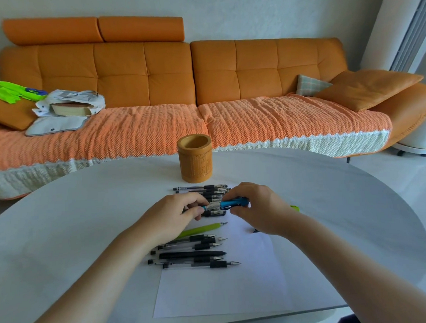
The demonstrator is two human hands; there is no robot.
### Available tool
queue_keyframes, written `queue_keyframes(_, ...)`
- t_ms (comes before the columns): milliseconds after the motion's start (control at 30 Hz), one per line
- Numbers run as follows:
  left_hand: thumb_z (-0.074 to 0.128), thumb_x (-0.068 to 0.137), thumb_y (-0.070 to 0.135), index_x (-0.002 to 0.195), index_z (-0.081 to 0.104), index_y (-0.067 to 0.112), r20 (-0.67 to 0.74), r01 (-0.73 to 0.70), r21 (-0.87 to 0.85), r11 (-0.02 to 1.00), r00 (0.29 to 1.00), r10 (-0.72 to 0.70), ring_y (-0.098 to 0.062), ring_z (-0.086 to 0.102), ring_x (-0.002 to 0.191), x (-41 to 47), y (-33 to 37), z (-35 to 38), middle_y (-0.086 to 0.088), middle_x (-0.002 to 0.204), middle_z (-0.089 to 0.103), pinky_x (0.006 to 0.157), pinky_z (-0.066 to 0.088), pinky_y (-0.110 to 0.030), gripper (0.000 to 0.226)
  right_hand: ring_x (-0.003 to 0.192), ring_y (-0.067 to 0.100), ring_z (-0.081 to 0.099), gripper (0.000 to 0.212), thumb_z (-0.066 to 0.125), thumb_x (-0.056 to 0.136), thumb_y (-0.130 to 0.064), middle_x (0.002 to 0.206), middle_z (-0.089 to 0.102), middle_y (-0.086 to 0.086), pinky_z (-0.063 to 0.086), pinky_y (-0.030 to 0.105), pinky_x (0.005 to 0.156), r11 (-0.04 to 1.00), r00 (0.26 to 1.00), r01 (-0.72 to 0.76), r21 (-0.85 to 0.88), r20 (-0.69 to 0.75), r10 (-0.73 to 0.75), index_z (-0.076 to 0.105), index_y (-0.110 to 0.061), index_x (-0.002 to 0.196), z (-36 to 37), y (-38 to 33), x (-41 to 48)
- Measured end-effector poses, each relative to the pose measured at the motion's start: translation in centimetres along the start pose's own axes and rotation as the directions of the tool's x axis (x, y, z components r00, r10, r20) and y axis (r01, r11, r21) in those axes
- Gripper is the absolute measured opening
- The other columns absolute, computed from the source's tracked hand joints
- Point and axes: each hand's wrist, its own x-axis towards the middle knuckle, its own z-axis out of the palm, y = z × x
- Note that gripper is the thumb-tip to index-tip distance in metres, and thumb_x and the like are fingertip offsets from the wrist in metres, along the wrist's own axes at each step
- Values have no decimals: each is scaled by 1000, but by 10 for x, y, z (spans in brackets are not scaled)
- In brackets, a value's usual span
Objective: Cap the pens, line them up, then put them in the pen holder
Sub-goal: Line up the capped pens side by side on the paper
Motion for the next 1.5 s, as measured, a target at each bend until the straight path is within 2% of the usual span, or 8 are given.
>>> queue_keyframes(200,48,99,34,96,67,46,15,-16,-4,1000,1000,16,-1,51,62,-1,7,0,19,76,64,63,41,-26,22,76,-12,56,29,71,88,-27,84,55,-30,43,7,64,998,999,32,62,41,-35,69,-35,117,3,-10,-3)
queue_keyframes(367,54,96,35,85,66,42,8,9,-22,1000,1000,-9,-2,51,62,0,6,-4,18,72,63,60,37,-23,19,77,8,64,21,75,84,-28,87,67,-17,56,21,71,991,999,-39,129,20,36,71,-35,103,8,-10,-2)
queue_keyframes(500,57,94,35,67,63,35,-10,1,-8,1000,1000,-1,-4,45,52,-1,4,-7,11,62,57,55,36,-25,28,81,1,60,23,73,86,-25,90,66,-19,46,10,69,990,999,0,138,-34,5,73,-28,109,13,-13,-5)
queue_keyframes(667,61,93,30,64,63,34,-58,-84,4,996,995,84,-10,57,69,-4,0,-7,7,72,61,65,44,-28,30,80,-6,59,25,72,88,-24,87,65,-19,45,9,68,986,998,19,166,-60,-9,74,-24,112,18,-14,-8)
queue_keyframes(800,64,91,22,76,71,33,-89,-176,-2,984,981,175,-9,56,77,-7,0,-5,8,73,59,64,41,-20,20,72,13,60,23,69,90,-24,91,72,-4,51,24,65,978,1000,1,209,-28,5,74,-25,113,19,-16,-9)
queue_keyframes(933,65,91,21,96,76,27,-113,-193,-7,981,975,191,-7,57,79,-6,-3,-5,10,77,60,65,42,-20,14,57,6,45,21,64,94,-25,87,70,1,38,17,53,977,999,-23,210,38,15,73,-25,112,18,-15,-5)
queue_keyframes(1167,59,95,20,118,68,31,18,-83,120,989,997,81,-5,53,92,4,-15,2,14,97,54,86,45,-27,27,88,8,55,28,65,89,-43,102,56,-13,50,29,75,996,996,-87,-7,17,87,68,-38,117,29,-14,7)
queue_keyframes(1500,72,85,24,94,65,32,-23,-17,174,985,1000,21,0,56,83,6,-32,2,16,94,61,74,49,-25,14,80,11,55,23,74,80,-46,96,54,-13,43,25,62,990,994,-109,-89,-26,107,70,-35,100,38,-13,13)
